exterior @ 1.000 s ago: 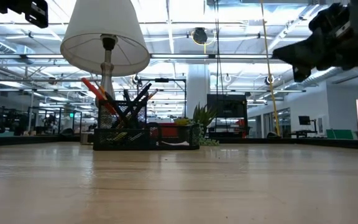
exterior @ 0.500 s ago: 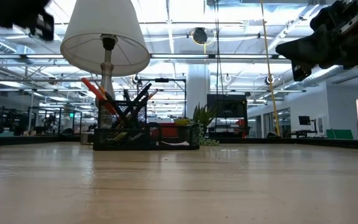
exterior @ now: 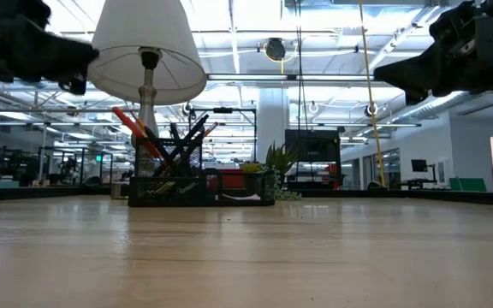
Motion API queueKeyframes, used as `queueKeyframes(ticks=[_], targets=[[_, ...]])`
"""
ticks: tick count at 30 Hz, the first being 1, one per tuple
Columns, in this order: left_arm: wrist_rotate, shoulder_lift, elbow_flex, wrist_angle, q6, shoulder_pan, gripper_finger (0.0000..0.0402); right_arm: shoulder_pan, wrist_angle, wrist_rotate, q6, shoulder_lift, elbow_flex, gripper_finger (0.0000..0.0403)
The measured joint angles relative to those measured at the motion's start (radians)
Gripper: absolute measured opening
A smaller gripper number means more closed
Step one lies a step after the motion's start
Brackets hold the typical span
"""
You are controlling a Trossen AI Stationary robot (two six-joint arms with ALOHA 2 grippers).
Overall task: Pick and place office supplies into organizer
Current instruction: Return to Home Position
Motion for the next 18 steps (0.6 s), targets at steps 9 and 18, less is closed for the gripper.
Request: queueKeyframes(ticks=[9,18], targets=[[0.108,-0.175,0.09,-0.332,-0.046,0.147,0.0067,-0.001,0.021,-0.003,0.039,-0.006,0.0,0.0],[0.092,-0.22,0.131,-0.399,-0.006,0.151,0.0067,-0.001,0.022,-0.004,0.04,-0.003,-0.001,0.0]])
